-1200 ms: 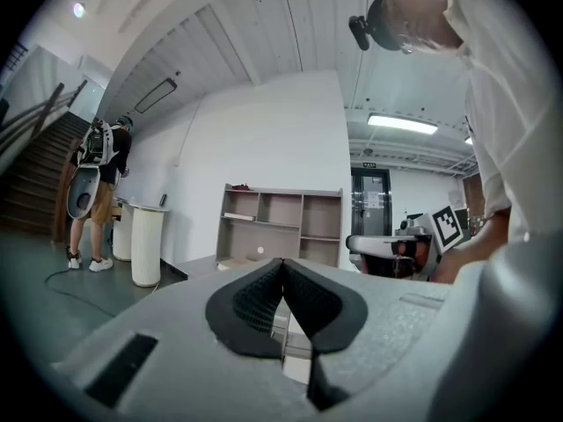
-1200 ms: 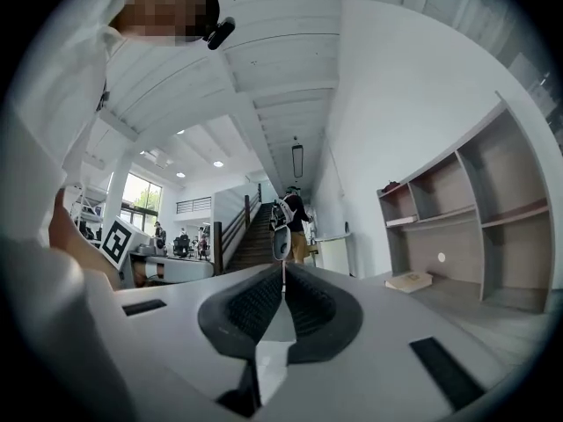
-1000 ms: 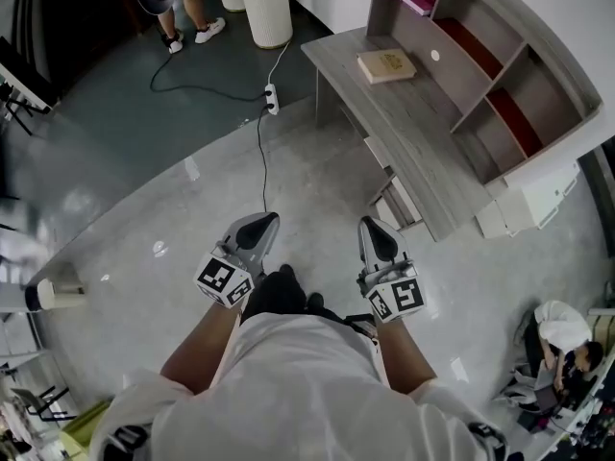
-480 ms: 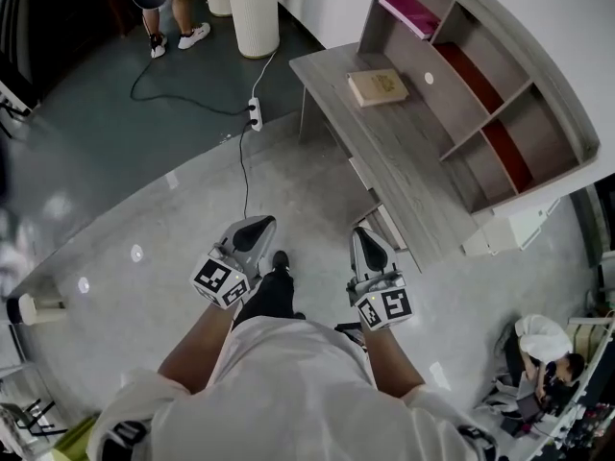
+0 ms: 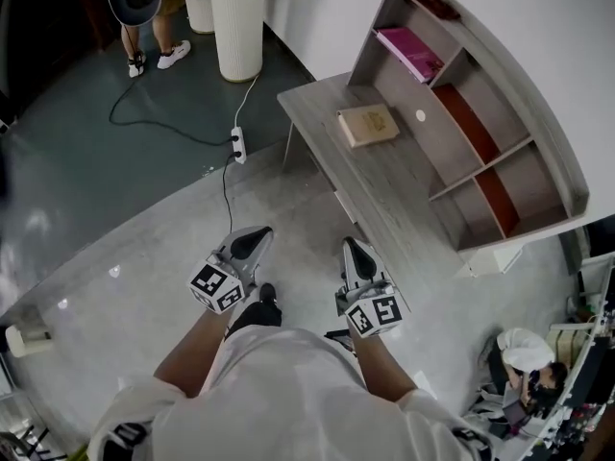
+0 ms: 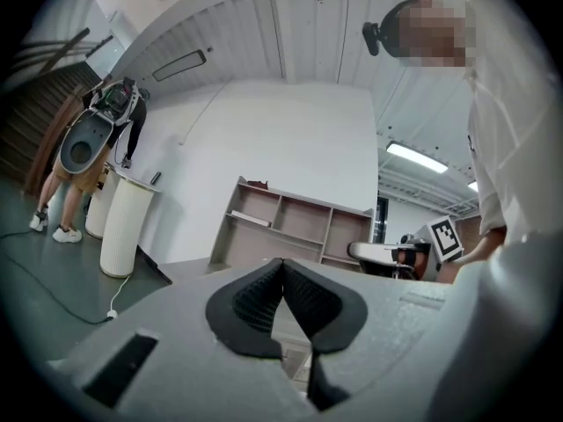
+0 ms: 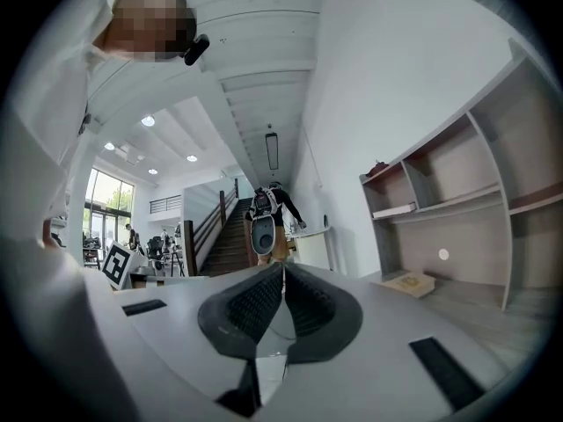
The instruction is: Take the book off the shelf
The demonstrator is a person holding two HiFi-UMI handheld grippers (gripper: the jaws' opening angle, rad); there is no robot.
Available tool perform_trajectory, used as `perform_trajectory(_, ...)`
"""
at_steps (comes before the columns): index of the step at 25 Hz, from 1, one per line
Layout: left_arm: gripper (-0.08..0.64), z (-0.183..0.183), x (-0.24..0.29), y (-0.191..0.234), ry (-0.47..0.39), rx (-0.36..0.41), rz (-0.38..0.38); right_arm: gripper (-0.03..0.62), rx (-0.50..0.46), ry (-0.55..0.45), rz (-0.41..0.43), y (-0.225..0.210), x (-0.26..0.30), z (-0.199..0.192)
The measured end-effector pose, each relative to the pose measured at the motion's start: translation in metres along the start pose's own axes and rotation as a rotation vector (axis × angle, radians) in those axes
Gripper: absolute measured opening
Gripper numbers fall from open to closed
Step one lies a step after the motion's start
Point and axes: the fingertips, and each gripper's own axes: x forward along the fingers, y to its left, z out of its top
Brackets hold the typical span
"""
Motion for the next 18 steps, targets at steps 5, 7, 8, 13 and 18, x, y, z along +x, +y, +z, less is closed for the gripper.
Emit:
perform_trajectory(5, 0.015, 0.006, 0.018, 0.036, -0.008, -0.032, -0.033, 0.020, -0.031, 0.004, -0.020, -0.011, 0.039, 0.008)
perform_trajectory(7, 0.015, 0.007, 0.022, 0.048, -0.006, -0.037, -0.045, 0.020, -0.019, 0.005, -0.045, -0.019, 0.051, 0.008)
perform_trajectory(8, 0.015, 0.007, 0.023, 0.055, -0.004, -0.041, -0.047, 0.020, -0.012, 0.003, -0.054, -0.021, 0.056, 0.008)
perform_trajectory(13, 0.015, 0.008, 0.031, 0.080, 0.002, -0.063, -0.046, 0.020, -0.011, 0.008, -0.075, -0.036, 0.076, 0.011)
perform_trajectory(18, 0.015, 0.004, 0.049, 0.105, 0.006, -0.079, -0.037, 0.020, -0.006, -0.016, -0.086, -0.056, 0.099, 0.016)
